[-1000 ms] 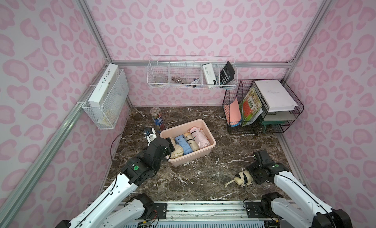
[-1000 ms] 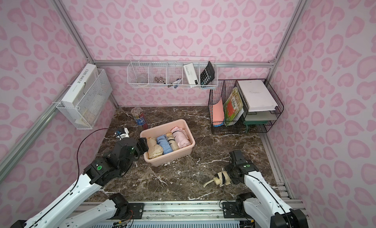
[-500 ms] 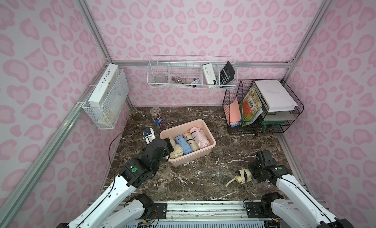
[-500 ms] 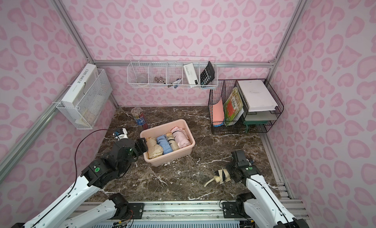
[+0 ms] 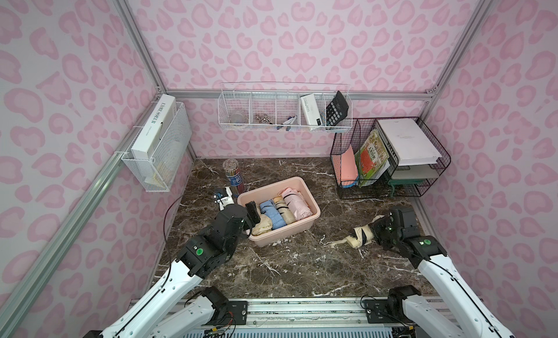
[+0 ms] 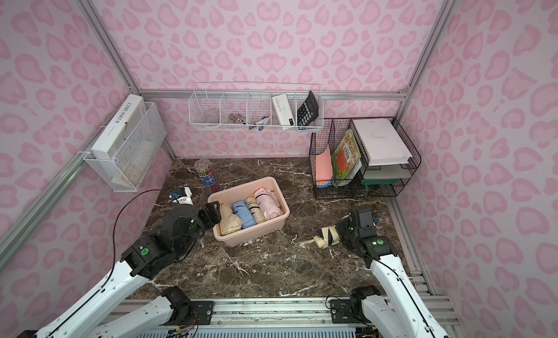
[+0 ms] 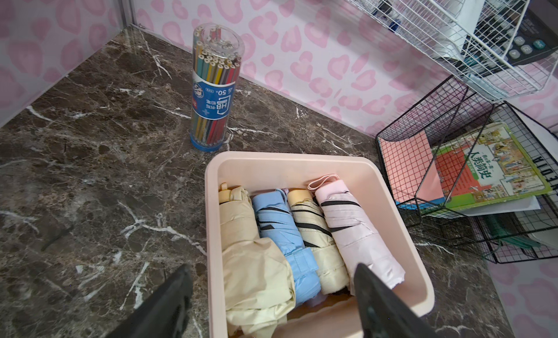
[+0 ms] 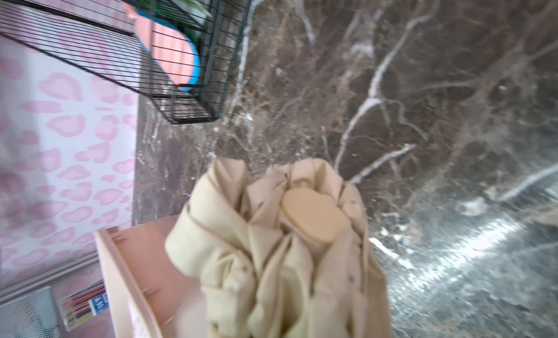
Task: Put the umbrella into the storage box
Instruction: Pick up the umbrella from the center of the board.
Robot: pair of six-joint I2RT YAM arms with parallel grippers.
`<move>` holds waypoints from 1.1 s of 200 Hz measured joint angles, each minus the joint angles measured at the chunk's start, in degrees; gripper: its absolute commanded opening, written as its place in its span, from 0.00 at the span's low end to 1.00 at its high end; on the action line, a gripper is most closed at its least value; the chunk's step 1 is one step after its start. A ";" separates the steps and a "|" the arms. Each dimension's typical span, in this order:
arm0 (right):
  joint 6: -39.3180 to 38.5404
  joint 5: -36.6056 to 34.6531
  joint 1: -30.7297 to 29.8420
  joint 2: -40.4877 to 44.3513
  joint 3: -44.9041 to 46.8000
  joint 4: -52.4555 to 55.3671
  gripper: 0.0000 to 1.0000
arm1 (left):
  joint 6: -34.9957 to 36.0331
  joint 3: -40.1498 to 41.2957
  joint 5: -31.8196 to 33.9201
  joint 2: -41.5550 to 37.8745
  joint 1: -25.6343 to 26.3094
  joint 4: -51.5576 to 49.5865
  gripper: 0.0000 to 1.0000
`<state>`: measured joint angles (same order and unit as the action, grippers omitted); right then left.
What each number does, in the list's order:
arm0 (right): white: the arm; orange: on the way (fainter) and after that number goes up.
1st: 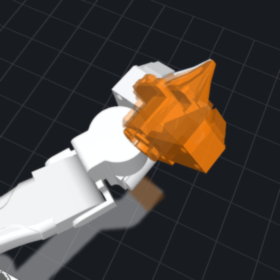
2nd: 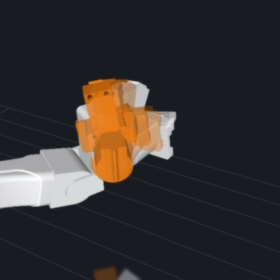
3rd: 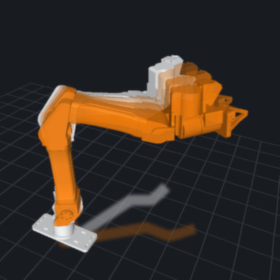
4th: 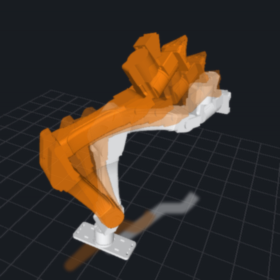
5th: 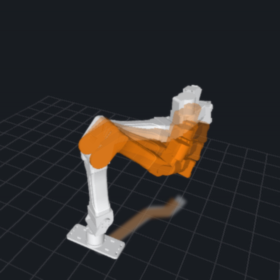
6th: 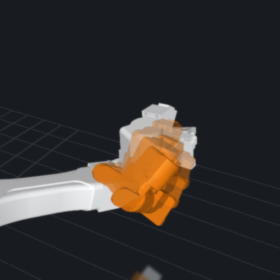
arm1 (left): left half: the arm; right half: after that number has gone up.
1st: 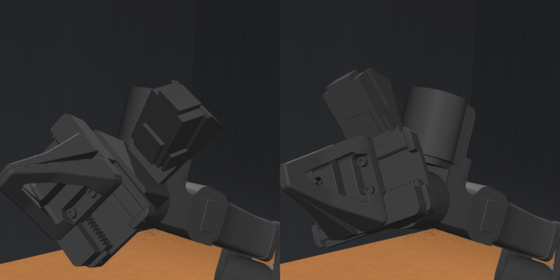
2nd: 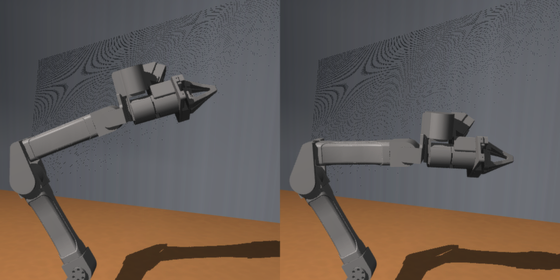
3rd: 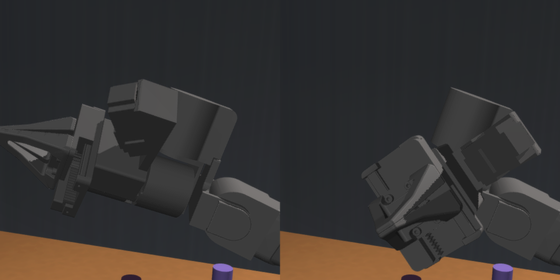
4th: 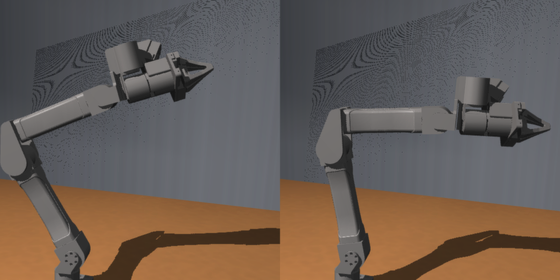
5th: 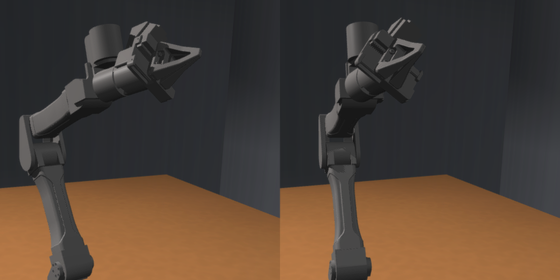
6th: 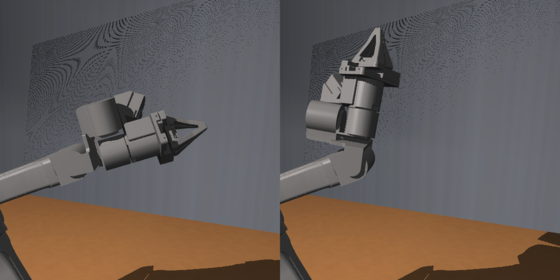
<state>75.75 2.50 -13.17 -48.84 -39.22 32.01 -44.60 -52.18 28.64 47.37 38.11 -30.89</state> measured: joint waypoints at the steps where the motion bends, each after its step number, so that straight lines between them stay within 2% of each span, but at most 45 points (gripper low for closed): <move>1: -0.04 0.04 0.00 -0.11 -0.20 -0.13 0.13 | -0.02 -0.07 -0.22 0.11 0.00 0.11 0.84; 84: -5.60 6.80 -1.62 -10.29 -14.29 -14.16 0.13 | -0.55 -4.11 -13.35 6.93 0.00 6.56 0.83; 131: -8.17 9.40 -7.58 -16.06 -20.04 -22.51 0.13 | -2.71 -4.57 -22.01 10.05 0.00 13.29 0.83; 220: -9.73 14.23 -19.39 -24.94 -27.26 -33.46 0.13 | -6.97 -1.84 -37.68 15.37 0.22 35.52 0.90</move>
<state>66.02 16.73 -32.56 -73.78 -66.48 -1.45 -51.57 -54.02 -9.04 62.74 38.33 4.62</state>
